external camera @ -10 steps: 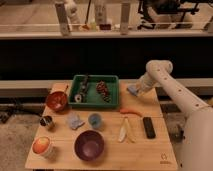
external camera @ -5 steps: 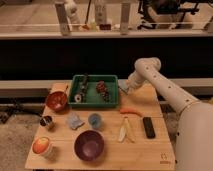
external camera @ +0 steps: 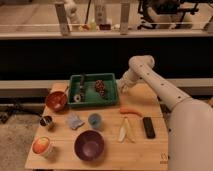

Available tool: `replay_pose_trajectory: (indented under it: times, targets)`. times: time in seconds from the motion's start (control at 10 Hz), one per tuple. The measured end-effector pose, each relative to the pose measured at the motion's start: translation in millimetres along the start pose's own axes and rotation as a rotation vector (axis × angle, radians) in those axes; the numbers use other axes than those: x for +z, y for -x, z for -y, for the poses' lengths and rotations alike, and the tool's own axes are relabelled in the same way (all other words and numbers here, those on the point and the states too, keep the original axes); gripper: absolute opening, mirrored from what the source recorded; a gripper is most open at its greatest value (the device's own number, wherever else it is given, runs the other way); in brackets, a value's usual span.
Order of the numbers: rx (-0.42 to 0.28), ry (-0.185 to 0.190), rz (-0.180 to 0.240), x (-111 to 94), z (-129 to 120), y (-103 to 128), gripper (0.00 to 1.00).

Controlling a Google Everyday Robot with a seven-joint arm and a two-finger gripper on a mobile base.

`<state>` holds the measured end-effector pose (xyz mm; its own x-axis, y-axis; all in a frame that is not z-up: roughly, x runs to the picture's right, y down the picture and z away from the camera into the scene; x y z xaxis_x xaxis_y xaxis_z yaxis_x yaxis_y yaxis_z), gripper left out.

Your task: Wipe tray with sponge

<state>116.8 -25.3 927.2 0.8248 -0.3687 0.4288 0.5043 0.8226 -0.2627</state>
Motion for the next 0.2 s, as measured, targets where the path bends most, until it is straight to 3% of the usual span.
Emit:
replay_pose_trajectory:
  times: [0.2]
  targets:
    - [-0.031, -0.003, 0.010, 4.6, 13.0, 7.0, 0.00]
